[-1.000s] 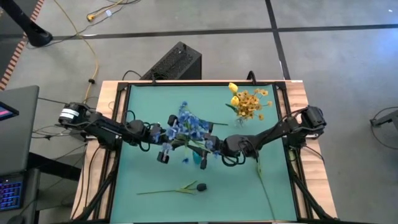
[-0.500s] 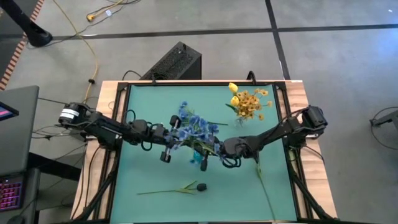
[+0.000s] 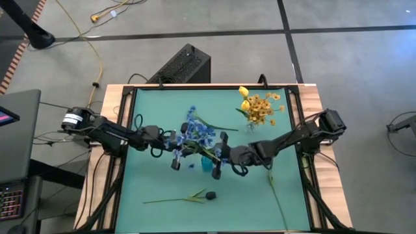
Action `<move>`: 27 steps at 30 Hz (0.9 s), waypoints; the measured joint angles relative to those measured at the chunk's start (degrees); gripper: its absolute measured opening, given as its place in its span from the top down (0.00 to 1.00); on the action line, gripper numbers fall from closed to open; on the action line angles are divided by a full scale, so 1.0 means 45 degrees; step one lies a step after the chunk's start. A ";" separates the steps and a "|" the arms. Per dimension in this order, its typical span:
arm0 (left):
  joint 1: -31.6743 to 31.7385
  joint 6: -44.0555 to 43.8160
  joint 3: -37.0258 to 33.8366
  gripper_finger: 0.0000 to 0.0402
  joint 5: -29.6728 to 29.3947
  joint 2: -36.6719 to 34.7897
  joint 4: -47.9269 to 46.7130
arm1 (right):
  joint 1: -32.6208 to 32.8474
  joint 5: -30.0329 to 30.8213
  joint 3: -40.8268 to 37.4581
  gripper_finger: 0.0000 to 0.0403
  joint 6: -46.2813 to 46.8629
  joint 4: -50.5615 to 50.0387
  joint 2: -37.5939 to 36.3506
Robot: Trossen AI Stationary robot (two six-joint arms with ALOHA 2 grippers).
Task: Sort flowers into vase by color
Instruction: Put the bottom blue flower into the blue transparent vase
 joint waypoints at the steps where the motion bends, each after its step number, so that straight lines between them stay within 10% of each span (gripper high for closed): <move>1: 0.0017 0.0053 0.0000 0.99 0.0013 -0.0022 0.0027 | -0.0002 0.0000 0.0000 0.92 0.0004 -0.0002 -0.0001; 13: 0.0386 0.0272 0.0000 1.00 0.0065 -0.0215 -0.0044 | -0.0125 0.0109 0.0000 0.84 -0.0069 -0.0120 -0.0030; 27: 0.0574 0.0356 0.0019 1.00 0.0218 -0.0469 0.1221 | 0.0192 0.0129 -0.0015 0.42 0.0106 -0.3187 -0.1969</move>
